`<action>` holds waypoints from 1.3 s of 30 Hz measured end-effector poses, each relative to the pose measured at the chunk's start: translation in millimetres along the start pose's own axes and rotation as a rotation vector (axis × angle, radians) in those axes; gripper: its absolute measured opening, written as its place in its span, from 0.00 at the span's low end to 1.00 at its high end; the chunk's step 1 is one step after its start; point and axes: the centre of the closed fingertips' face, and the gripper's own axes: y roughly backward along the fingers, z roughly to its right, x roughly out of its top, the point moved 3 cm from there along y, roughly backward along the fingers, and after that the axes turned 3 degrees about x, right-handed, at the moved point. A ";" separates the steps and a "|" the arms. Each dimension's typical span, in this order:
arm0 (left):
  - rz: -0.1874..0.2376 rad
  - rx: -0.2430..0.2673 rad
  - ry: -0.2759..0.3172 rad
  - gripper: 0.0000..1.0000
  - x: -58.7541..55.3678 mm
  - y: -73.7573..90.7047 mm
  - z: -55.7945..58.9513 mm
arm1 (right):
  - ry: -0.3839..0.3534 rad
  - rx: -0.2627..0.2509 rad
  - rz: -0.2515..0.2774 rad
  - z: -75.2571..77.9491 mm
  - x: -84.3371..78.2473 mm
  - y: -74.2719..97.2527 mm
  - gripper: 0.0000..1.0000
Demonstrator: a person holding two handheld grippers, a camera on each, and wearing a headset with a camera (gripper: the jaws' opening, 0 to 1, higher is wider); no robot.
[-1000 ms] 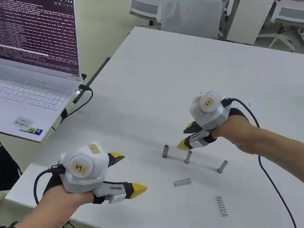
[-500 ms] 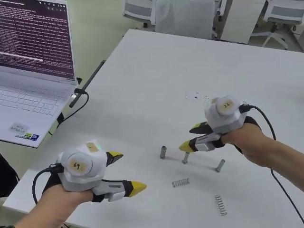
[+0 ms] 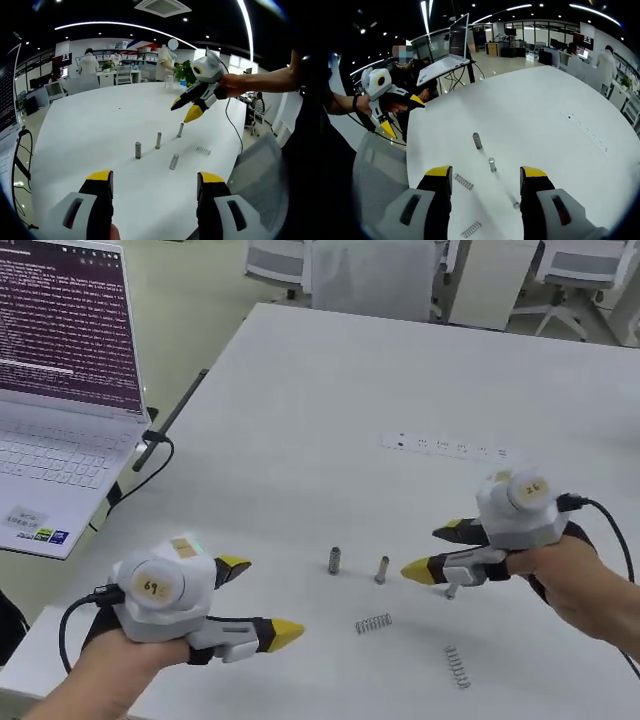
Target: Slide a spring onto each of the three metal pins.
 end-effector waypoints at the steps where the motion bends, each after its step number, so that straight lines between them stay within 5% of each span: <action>1: -0.001 -0.001 -0.001 0.64 0.1 -0.6 -0.1 | -0.008 -0.010 0.000 3.3 -5.5 4.0 0.54; 17: -0.001 -0.016 -0.009 0.65 4.4 -8.3 -1.2 | -0.136 -0.098 0.051 -1.1 -58.2 37.9 0.59; 24: -0.006 -0.022 -0.012 0.65 3.3 -10.4 -0.5 | -0.177 -0.121 0.116 -7.9 -67.3 48.3 0.62; 39: -0.010 -0.044 -0.020 0.64 6.3 -20.5 3.8 | -0.186 -0.139 0.133 -28.7 -90.1 63.0 0.74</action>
